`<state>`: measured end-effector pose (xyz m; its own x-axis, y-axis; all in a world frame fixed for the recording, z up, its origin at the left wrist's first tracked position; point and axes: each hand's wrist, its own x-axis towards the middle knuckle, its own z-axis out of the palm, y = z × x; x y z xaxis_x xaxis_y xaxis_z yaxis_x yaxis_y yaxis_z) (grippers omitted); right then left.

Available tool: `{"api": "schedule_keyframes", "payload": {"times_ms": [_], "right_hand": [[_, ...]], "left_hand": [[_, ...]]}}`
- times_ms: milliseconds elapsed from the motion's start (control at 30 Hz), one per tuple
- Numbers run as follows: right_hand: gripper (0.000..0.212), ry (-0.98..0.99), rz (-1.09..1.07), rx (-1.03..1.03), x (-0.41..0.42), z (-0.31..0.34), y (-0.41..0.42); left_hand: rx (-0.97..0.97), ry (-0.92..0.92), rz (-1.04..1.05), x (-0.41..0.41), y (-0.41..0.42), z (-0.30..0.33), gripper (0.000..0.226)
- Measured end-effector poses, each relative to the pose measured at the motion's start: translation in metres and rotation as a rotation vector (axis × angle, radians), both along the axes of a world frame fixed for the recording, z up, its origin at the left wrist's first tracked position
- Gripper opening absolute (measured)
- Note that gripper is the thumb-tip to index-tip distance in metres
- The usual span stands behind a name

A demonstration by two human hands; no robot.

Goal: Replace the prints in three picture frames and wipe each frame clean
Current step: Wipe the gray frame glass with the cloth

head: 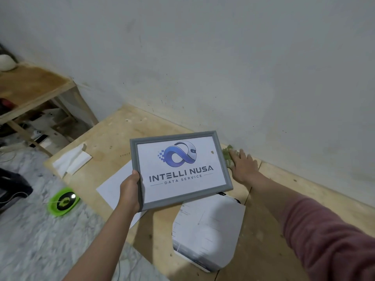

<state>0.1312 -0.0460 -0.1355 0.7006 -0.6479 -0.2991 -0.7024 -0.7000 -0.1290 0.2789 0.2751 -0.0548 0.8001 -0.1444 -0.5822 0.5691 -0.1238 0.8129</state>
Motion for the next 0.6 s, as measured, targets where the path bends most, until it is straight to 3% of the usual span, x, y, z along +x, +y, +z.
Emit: {"api": "schedule_keyframes", "payload": {"times_ms": [200,367,467,600], "right_hand": [[0.085,0.110,0.094,-0.061,0.003,-0.012,0.002],[0.083,0.101,0.159,-0.132,-0.008,-0.010,0.000],[0.062,-0.052,0.085,0.009,-0.019,0.002,-0.010],[0.040,-0.504,-0.303,0.217,-0.041,0.049,-0.006]], "left_hand": [[0.012,0.001,-0.002,0.006,-0.002,-0.006,0.032],[0.003,-0.006,0.000,0.000,-0.001,-0.003,0.032],[-0.011,-0.018,-0.018,-0.001,0.000,0.001,0.032],[-0.040,-0.049,-0.070,-0.008,-0.004,0.007,0.032]]}}
